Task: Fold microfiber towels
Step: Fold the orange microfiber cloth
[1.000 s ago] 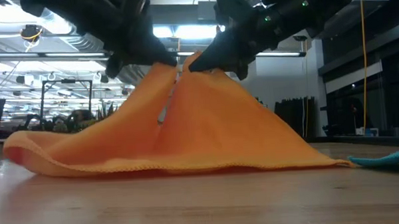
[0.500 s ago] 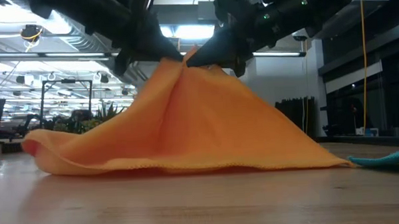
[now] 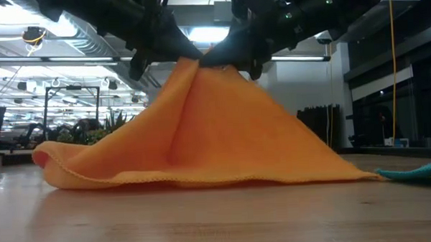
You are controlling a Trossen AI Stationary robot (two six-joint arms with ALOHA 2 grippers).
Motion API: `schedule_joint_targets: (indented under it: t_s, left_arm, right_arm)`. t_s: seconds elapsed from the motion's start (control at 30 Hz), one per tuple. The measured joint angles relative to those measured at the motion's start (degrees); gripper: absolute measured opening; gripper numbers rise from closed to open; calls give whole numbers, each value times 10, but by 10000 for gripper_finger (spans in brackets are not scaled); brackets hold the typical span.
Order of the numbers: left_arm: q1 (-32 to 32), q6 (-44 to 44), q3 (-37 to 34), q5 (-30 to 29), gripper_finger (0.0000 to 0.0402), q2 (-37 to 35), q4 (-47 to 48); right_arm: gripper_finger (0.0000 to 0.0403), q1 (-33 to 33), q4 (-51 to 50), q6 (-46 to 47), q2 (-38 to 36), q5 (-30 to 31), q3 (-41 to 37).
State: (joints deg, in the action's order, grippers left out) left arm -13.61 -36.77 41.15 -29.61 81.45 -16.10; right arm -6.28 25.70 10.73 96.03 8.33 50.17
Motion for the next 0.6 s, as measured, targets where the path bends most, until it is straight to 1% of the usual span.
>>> schedule_joint_targets:
  t_s: [0.1, 0.3, 0.4, 0.5, 0.6]
  left_arm:
    - [0, 0, 0, 3, 0, 0, 0]
    - [0, 0, 0, 9, 0, 0, 3]
    - [0, 0, 0, 9, 0, 0, 2]
    - [0, 0, 0, 8, 0, 0, -1]
    - [2, 0, 0, 8, 0, 0, -6]
  right_arm:
    - [67, 0, 1, -21, 0, -2, 0]
    - [159, 1, 10, -20, 0, -2, 0]
    - [199, 1, 27, -20, 0, -14, 0]
    - [227, 0, 41, -20, 0, -25, 0]
    - [242, -1, 38, -7, 0, -26, 0]
